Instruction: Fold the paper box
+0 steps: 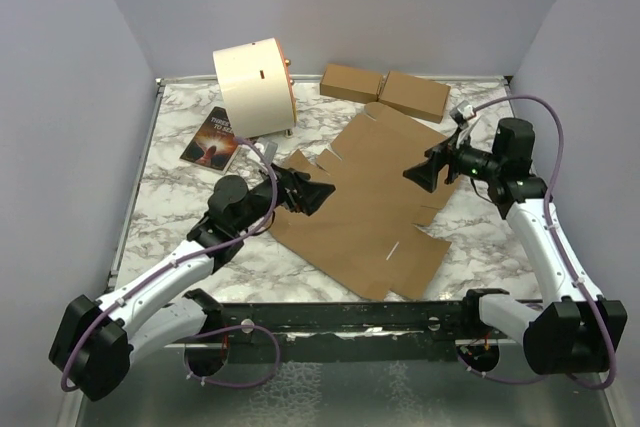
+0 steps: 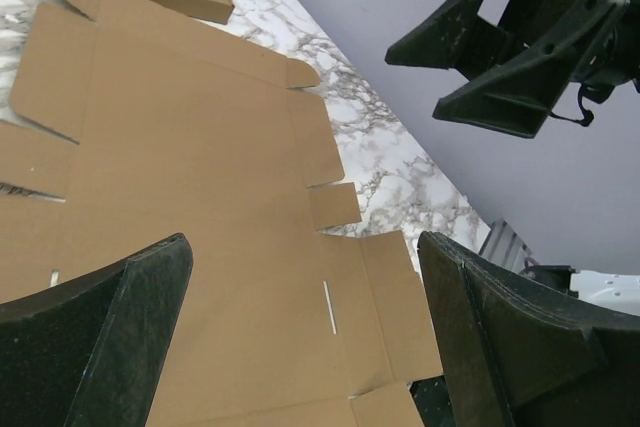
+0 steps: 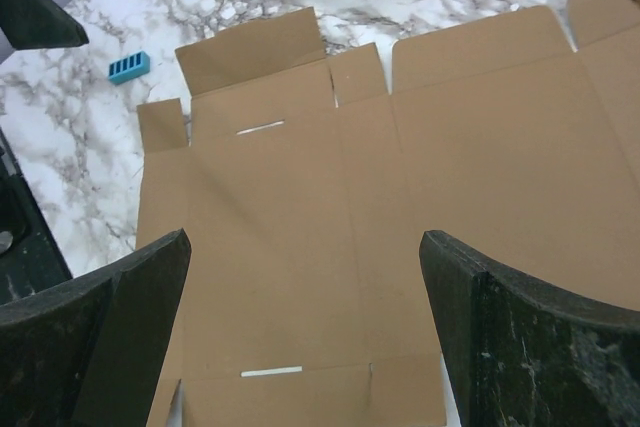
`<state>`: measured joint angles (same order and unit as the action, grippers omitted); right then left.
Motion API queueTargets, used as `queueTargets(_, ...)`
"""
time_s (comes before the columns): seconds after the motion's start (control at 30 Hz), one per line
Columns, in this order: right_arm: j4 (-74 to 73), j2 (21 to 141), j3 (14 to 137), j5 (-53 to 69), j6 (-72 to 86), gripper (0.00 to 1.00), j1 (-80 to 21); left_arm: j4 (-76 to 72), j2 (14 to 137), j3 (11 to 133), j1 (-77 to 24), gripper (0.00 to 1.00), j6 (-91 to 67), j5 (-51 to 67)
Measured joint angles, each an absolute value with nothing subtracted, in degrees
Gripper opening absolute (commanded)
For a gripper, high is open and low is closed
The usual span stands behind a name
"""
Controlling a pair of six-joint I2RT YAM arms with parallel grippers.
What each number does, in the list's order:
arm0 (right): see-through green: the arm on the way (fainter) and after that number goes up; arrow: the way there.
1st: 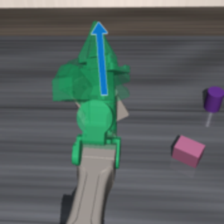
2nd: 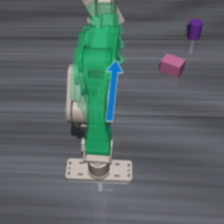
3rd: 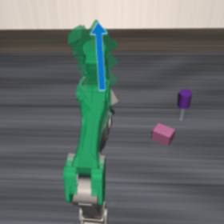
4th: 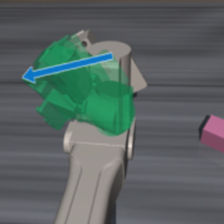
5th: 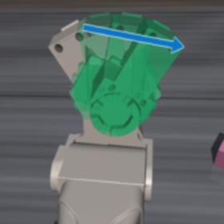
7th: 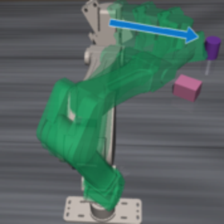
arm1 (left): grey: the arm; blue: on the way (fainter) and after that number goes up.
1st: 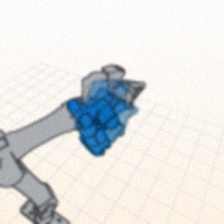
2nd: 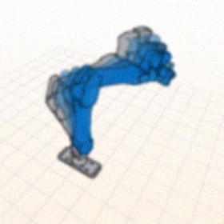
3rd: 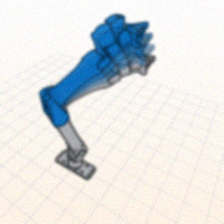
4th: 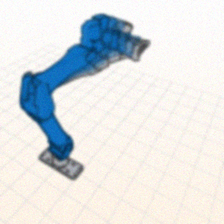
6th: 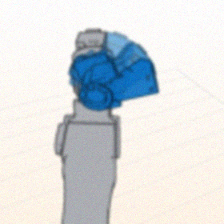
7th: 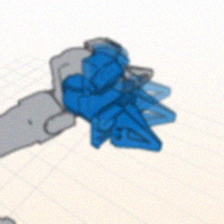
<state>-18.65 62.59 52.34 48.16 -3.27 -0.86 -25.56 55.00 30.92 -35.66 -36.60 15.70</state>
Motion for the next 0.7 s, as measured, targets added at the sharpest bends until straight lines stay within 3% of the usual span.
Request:
queueTargets(0.33,-9.06,63.53,45.30,57.87,-0.73,0.99,6.94,-26.09,48.95,23.75,-35.75,0.97,-38.48,7.99)
queueTargets(0.7,-4.27,66.50,42.57,58.37,0.45,0.99,7.22,-7.60,50.30,28.21,-32.75,0.93,-32.03,-3.44)
